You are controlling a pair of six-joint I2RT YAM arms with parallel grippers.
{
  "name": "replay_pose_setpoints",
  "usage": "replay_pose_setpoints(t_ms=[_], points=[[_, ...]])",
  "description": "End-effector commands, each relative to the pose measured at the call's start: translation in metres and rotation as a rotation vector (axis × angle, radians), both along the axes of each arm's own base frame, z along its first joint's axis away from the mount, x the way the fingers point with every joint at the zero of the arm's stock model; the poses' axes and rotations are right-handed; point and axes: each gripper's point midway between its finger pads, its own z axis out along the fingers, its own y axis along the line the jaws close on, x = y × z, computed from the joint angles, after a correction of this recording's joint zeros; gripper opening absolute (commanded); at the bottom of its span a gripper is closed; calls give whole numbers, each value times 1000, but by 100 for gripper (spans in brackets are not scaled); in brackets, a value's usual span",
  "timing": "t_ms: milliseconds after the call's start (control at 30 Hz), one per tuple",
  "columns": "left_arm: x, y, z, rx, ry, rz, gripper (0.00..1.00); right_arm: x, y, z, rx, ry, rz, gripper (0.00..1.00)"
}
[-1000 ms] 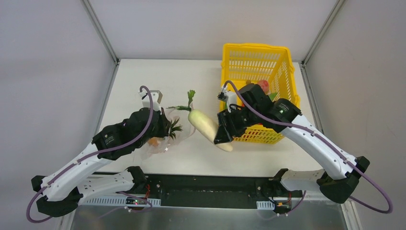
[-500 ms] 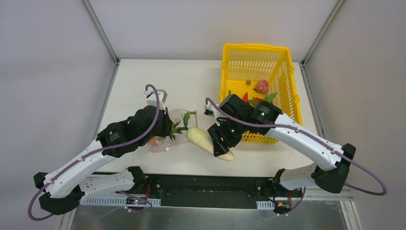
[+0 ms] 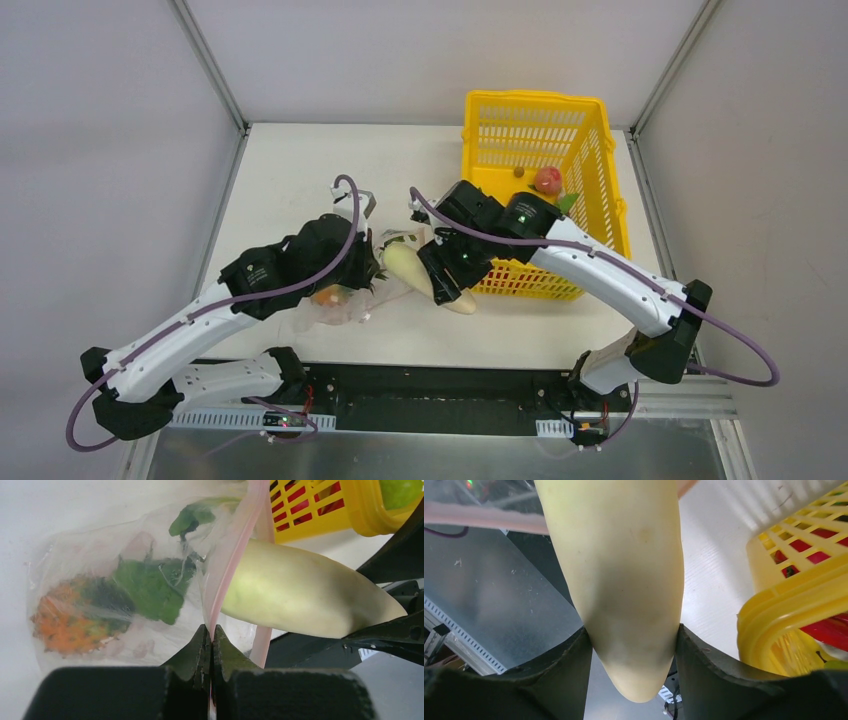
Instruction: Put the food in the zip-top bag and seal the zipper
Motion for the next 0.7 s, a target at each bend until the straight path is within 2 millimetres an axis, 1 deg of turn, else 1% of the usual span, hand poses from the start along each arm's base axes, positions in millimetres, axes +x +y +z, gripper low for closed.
replay_pose_setpoints(t_ms=[0, 100, 133, 267, 367, 400, 467, 500, 533, 667], points=[[-2, -23, 25, -101, -20, -88, 0, 11, 8, 24, 31, -77, -28, 7], [-3, -31, 29, -128, -16, -114, 0, 5, 14, 18, 1, -63, 30, 8], [-3, -33, 30, -134, -17, -120, 0, 6, 16, 15, -11, -69, 34, 8], [-4, -32, 30, -136, -20, -127, 0, 11, 21, 17, -4, -90, 37, 8], [-6, -29, 29, -126, -19, -125, 0, 11, 22, 25, 16, -100, 45, 9], [-6, -27, 28, -120, -19, -121, 0, 7, 22, 27, 28, -90, 65, 9], [-6, -24, 27, -112, -21, -115, 0, -11, 25, 30, 69, -25, 144, 10], [-6, -23, 28, -111, -24, -114, 0, -17, 25, 30, 71, -12, 175, 11], [-6, -23, 28, -112, -27, -116, 0, -16, 25, 28, 59, -29, 185, 11], [-8, -31, 32, -143, -30, -148, 0, 7, 31, 25, 19, -116, 105, 12]])
